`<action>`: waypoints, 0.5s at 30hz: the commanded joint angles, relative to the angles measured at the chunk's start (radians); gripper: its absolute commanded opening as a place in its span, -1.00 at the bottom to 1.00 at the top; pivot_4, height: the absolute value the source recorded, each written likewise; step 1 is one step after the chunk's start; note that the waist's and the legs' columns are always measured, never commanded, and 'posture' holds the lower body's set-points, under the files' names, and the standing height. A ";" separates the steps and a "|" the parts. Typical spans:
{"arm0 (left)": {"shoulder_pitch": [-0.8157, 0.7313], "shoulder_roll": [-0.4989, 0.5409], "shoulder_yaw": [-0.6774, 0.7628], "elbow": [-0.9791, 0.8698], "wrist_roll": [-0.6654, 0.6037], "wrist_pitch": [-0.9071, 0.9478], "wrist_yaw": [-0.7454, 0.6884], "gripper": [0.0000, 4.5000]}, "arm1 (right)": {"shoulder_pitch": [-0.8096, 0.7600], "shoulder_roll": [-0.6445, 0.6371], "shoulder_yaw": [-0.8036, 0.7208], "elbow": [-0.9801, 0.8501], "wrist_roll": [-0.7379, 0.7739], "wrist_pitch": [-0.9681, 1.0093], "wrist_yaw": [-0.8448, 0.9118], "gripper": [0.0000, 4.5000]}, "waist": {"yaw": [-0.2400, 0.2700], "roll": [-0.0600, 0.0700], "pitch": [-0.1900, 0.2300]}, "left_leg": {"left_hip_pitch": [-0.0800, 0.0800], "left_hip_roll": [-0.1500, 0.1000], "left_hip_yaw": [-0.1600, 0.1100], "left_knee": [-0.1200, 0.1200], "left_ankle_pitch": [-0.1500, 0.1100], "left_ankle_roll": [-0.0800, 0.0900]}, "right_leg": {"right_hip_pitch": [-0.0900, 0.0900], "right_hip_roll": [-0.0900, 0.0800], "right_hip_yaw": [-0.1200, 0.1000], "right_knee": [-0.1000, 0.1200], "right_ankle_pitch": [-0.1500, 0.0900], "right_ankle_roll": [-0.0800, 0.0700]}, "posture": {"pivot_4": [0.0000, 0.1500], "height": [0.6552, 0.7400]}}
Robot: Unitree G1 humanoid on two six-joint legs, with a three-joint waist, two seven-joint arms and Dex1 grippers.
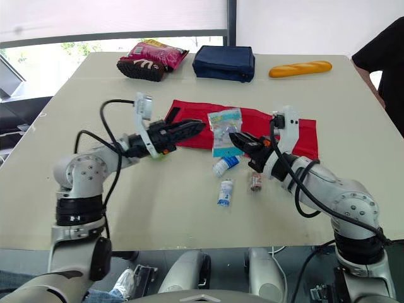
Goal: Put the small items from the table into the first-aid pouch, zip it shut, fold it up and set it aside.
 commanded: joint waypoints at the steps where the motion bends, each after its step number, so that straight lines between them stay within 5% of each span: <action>1: -0.055 0.082 -0.076 0.117 0.202 -0.236 -0.059 0.90 | 0.019 -0.039 -0.046 -0.035 0.029 -0.019 0.026 -0.99 | 0.002 0.000 0.000 | 0.000 0.000 0.000 0.000 0.000 0.000 | 0.000 0.000 0.000 -0.001 0.000 0.001 | 1.00 0.30; 9: -0.102 0.169 -0.273 0.419 0.621 -0.709 -0.055 0.96 | 0.046 -0.071 -0.052 -0.049 0.029 -0.043 0.036 -0.99 | 0.003 0.000 0.000 | -0.003 0.002 0.001 -0.003 0.000 0.001 | 0.000 -0.001 0.000 -0.008 0.003 0.002 | 1.00 0.30; 15: -0.166 0.142 -0.355 0.633 0.809 -0.935 0.014 0.96 | 0.052 -0.073 -0.045 -0.058 0.022 -0.058 0.034 -0.99 | 0.005 0.000 0.000 | -0.010 0.003 0.000 -0.003 -0.001 0.002 | -0.005 -0.002 -0.002 -0.011 0.004 0.003 | 1.00 0.30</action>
